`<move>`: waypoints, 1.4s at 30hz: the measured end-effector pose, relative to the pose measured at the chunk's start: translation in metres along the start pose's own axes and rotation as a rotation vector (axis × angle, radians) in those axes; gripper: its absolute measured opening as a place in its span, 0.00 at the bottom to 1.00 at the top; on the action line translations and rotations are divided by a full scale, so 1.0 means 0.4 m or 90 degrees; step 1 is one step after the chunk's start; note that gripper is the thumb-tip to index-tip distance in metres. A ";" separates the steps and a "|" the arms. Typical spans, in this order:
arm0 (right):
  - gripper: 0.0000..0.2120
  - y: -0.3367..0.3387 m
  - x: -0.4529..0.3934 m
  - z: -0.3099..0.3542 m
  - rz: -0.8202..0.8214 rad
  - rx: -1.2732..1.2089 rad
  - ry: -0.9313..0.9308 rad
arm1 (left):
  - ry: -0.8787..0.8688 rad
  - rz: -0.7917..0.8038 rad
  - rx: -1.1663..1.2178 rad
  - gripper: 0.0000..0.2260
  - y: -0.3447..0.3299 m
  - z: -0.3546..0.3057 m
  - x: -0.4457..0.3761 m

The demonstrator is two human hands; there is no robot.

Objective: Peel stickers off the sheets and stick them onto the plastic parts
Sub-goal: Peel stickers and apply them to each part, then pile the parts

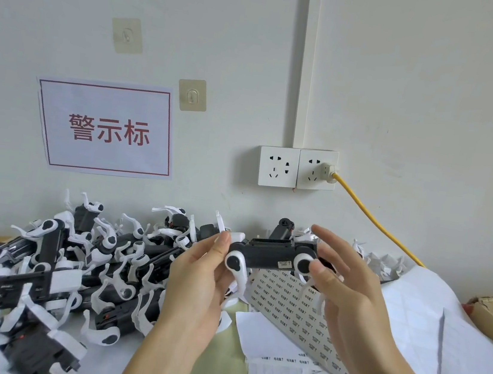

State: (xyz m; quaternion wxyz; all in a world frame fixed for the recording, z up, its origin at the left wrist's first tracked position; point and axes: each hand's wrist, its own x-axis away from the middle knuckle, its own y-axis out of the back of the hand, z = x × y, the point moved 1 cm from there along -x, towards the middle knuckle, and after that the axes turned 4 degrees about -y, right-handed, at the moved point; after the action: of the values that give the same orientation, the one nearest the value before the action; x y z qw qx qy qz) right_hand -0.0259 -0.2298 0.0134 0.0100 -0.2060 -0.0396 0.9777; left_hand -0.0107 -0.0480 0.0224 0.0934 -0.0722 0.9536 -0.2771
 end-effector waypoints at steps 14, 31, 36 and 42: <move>0.11 -0.007 0.012 0.026 0.006 0.152 0.090 | 0.019 -0.025 -0.038 0.13 0.021 -0.013 -0.008; 0.11 0.130 -0.015 0.020 0.163 0.045 -0.231 | -0.009 0.048 -0.144 0.12 -0.006 0.071 0.016; 0.09 0.281 -0.025 0.054 -0.046 -0.097 -0.245 | 0.080 0.047 -0.232 0.11 -0.016 0.094 0.001; 0.11 0.490 -0.007 0.106 -0.545 -0.416 0.059 | 0.179 0.129 -0.219 0.15 -0.027 0.092 -0.001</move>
State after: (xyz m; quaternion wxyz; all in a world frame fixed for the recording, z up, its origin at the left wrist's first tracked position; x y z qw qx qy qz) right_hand -0.0411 -0.4284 0.0372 0.3447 -0.2067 -0.4213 0.8130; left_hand -0.0014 -0.0759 -0.0022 -0.0264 0.0479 0.9928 -0.1070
